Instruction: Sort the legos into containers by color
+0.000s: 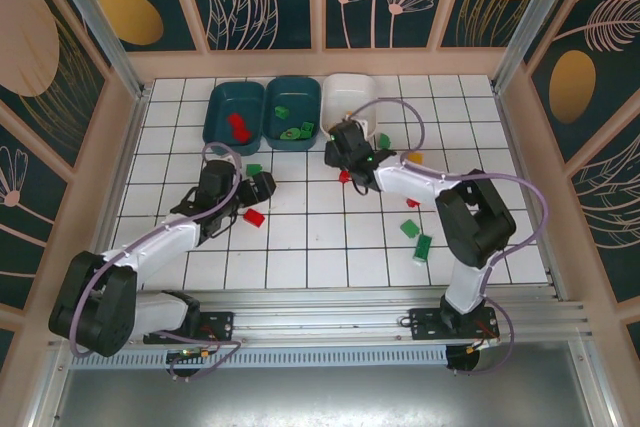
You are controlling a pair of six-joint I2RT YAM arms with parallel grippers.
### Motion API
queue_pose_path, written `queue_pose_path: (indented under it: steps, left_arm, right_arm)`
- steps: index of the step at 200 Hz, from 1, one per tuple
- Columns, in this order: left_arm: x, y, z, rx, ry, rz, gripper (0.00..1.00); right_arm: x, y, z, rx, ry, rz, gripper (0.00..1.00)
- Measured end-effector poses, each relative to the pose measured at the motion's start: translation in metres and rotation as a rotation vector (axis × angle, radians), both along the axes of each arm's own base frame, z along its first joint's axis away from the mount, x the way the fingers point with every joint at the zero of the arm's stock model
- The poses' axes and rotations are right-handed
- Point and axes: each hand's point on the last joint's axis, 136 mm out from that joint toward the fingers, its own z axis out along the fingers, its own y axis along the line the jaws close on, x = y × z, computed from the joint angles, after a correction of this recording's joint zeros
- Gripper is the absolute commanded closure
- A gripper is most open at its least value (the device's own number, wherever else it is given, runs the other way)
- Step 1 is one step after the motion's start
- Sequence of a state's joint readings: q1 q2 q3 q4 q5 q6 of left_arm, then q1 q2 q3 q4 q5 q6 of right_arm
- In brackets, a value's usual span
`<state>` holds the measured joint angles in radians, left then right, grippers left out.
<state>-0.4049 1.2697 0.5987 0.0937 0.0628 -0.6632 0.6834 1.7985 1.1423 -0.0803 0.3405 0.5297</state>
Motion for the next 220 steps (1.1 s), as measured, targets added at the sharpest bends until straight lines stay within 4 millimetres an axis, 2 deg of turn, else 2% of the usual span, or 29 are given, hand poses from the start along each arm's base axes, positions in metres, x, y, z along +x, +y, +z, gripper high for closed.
queue_pose_path:
  steps: [21,64,84,98,123,152,171,190,202,220]
  left_arm:
    - [0.005,-0.006,0.003,0.018,-0.01,-0.013,0.12]
    - [0.005,-0.005,-0.001,0.037,-0.007,-0.013,0.09]
    - [0.005,-0.003,0.0,0.046,-0.01,-0.007,0.07]
    - [0.004,-0.001,0.001,0.051,-0.012,-0.002,0.07]
    - [0.003,0.004,0.002,0.069,-0.014,0.017,0.06]
    - [0.005,0.026,0.01,0.126,-0.042,0.116,0.03]
    - [0.007,0.052,0.019,0.111,-0.071,0.221,0.03]
    - [0.006,0.091,0.012,0.052,-0.059,0.362,0.01]
    - [0.0,0.112,-0.001,0.028,-0.028,0.436,0.01]
    - [-0.011,0.118,-0.02,0.0,0.026,0.469,0.02]
  right_arm:
    - [-0.015,-0.006,-0.026,0.0,0.07,-0.039,0.34]
    - [-0.013,-0.002,-0.054,-0.006,0.121,-0.07,0.41]
    - [-0.01,0.001,-0.068,-0.016,0.142,-0.078,0.53]
    - [-0.007,0.0,-0.072,-0.028,0.143,-0.087,0.66]
    - [0.0,0.007,-0.067,-0.007,0.124,-0.084,0.79]
    - [0.002,0.015,-0.062,0.003,0.099,-0.054,0.81]
    - [0.0,0.027,-0.058,0.024,0.091,-0.012,0.81]
    - [-0.006,0.053,-0.045,0.05,0.068,0.072,0.81]
    - [-0.009,0.081,-0.029,0.092,0.04,0.152,0.81]
    - [-0.006,0.125,0.005,0.167,-0.016,0.263,0.81]
